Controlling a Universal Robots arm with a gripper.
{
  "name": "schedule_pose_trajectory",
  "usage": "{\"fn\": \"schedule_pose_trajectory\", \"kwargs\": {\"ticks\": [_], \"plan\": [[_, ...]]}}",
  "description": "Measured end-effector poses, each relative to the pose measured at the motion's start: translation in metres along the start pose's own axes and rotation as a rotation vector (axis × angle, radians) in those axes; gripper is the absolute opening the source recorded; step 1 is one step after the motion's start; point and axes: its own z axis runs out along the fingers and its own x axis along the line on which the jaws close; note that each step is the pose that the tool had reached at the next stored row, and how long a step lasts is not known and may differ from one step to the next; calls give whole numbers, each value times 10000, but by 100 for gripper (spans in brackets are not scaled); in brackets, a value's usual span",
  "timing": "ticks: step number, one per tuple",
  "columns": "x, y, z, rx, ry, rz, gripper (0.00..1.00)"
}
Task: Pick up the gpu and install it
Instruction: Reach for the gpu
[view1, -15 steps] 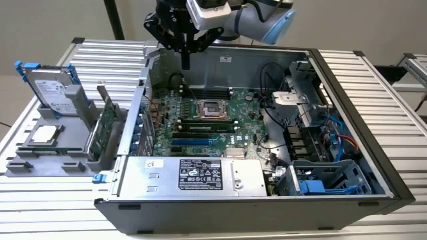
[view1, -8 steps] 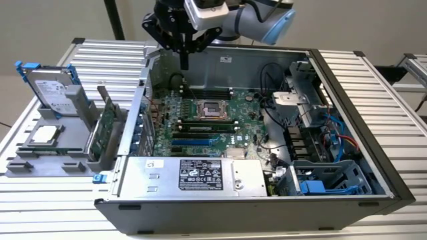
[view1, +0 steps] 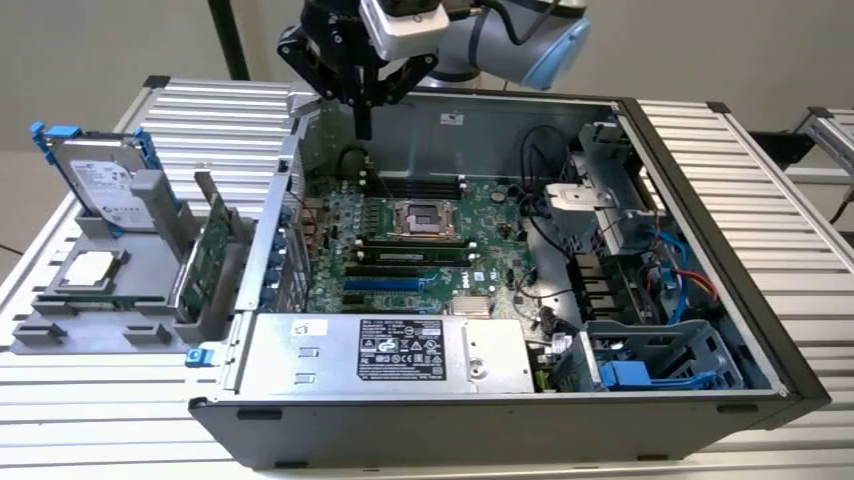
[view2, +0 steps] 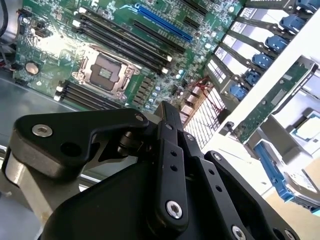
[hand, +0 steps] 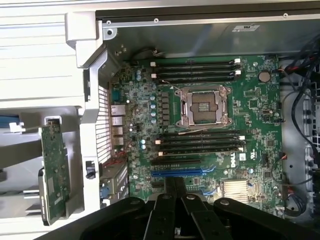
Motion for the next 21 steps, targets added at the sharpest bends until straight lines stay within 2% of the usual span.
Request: {"fn": "schedule_pose_trajectory", "kwargs": {"ticks": [10,21], "plan": [[152,-12,-3,-1,-1,0,0],[262,-33,-6,0,0,0,0]]}}
